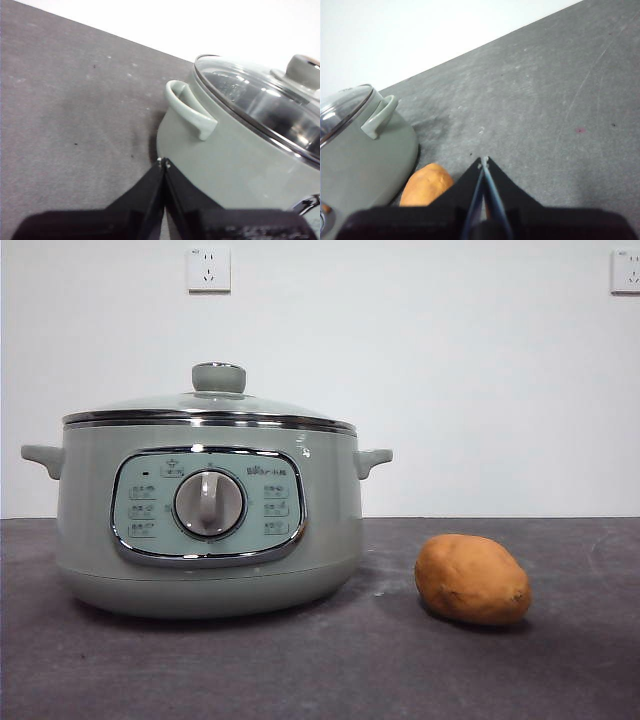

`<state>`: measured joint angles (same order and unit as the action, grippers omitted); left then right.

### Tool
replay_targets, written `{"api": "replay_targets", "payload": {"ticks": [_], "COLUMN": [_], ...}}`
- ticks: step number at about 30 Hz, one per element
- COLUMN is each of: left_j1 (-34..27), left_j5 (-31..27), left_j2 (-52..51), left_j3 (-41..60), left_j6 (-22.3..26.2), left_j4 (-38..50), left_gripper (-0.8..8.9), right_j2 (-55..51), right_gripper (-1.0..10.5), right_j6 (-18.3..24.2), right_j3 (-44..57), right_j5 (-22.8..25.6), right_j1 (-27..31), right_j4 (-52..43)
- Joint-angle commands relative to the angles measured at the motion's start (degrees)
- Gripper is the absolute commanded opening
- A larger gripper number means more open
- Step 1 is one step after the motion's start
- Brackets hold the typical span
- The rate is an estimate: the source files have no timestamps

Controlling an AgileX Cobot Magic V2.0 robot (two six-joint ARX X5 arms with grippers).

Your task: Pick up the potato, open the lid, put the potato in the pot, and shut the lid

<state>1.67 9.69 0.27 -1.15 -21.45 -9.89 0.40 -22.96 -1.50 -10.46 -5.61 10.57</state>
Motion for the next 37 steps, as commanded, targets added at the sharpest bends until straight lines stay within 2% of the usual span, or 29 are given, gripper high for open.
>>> {"api": "replay_targets", "payload": {"ticks": [1, 8, 15, 20, 24, 32, 37], "left_j1": [0.17, 0.17, 0.2, 0.17, 0.2, 0.2, 0.2], "left_j5": [1.31, 1.36, 4.79, 5.77, 6.43, 15.5, 17.68], "left_j2": [-0.15, 0.7, 4.24, 9.44, 14.75, 27.23, 32.09], "left_j3": [-0.31, -9.31, -19.87, -26.8, -31.41, -38.56, -40.3], "left_j6": [-1.29, -0.94, 3.21, 6.01, 6.69, 9.55, 9.53], "left_j4": [0.66, -9.7, -11.58, -13.38, -16.09, -20.28, -20.2], "left_gripper": [-0.08, -0.07, -0.08, -0.08, -0.08, -0.04, 0.0], "right_j2": [0.15, 4.55, 13.4, 21.27, 27.32, 39.32, 44.15], "right_gripper": [-0.1, -0.1, -0.1, -0.1, 0.0, 0.0, 0.4], "right_j6": [-2.67, -2.71, -1.66, 2.73, 3.63, 13.4, 15.54], "right_j3": [-0.79, -8.09, -18.67, -27.12, -33.81, -45.51, -48.09], "right_j5": [0.09, -0.13, -0.22, -3.39, -4.83, -15.32, -17.14], "right_j1": [-0.04, -0.04, -0.07, -0.09, -0.09, -0.09, -0.09], "right_j4": [1.77, 6.82, 8.83, 9.97, 13.55, 23.82, 27.02]}}
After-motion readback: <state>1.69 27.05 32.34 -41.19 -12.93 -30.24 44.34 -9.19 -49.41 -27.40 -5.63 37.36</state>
